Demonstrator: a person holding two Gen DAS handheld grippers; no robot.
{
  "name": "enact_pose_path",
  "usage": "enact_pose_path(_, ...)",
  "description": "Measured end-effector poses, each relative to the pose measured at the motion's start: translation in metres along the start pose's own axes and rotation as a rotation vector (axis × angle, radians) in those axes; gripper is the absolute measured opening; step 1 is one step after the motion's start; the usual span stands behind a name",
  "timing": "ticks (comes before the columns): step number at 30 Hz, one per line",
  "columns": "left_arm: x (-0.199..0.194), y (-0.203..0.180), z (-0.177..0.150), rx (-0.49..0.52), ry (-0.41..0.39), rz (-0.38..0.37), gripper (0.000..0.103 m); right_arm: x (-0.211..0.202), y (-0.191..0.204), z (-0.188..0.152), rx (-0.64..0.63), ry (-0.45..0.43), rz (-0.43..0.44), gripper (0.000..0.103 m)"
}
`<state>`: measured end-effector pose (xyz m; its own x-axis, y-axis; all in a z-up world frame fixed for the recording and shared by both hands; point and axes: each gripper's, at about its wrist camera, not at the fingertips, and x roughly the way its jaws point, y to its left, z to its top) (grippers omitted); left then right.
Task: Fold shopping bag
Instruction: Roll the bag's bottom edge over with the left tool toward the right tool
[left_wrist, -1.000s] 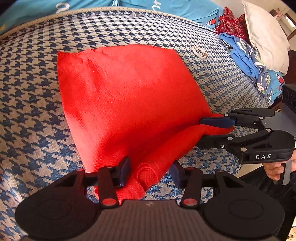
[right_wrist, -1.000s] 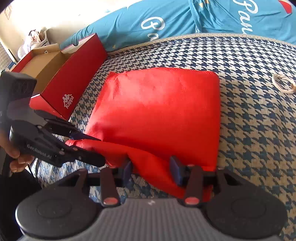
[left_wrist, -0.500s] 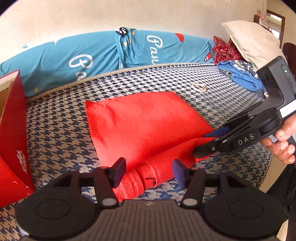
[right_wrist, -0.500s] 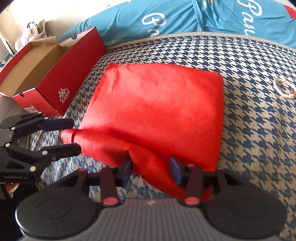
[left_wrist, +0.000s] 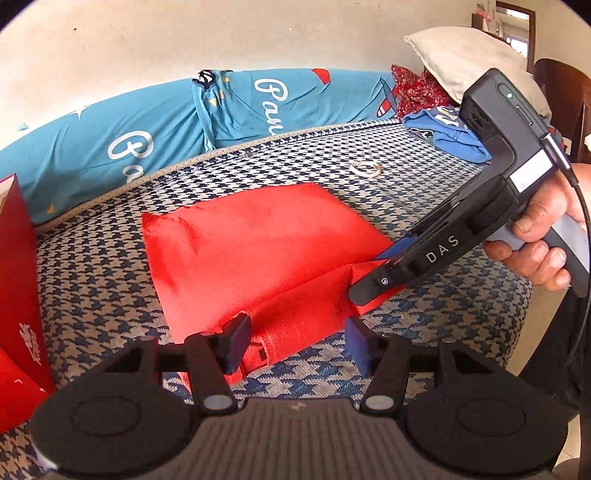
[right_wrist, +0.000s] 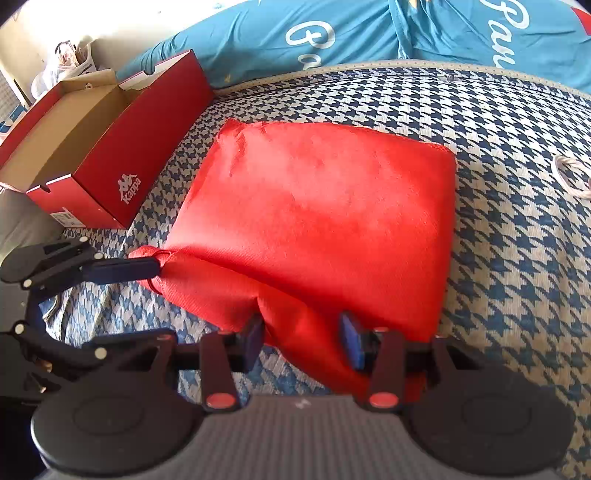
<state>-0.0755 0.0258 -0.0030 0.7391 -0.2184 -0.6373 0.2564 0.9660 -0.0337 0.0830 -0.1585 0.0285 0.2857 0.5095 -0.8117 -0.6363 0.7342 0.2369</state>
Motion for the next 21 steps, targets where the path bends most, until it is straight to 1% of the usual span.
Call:
enact_pose_path(7, 0.017, 0.006, 0.001, -0.051, 0.019, -0.008, 0.057, 0.002, 0.002, 0.001, -0.026, -0.002, -0.011, 0.042)
enact_pose_path(9, 0.02, 0.009, 0.0, -0.081, 0.018, -0.012, 0.058, 0.002, 0.004, 0.0, -0.043, -0.006, -0.015, 0.042)
enact_pose_path(11, 0.022, 0.012, -0.001, -0.118, 0.019, -0.019, 0.058, 0.001, 0.005, -0.001, -0.059, -0.01, -0.018, 0.043)
enact_pose_path(17, 0.026, 0.029, -0.005, -0.305, 0.017, -0.063, 0.058, -0.004, 0.009, -0.005, -0.116, -0.03, -0.028, 0.045)
enact_pose_path(18, 0.028, 0.031, -0.006, -0.325, 0.021, -0.065, 0.058, -0.006, 0.01, -0.006, -0.123, -0.035, -0.029, 0.045)
enact_pose_path(21, 0.03, 0.029, -0.008, -0.339, 0.031, -0.054, 0.058, -0.012, 0.011, -0.011, -0.149, -0.054, -0.031, 0.045)
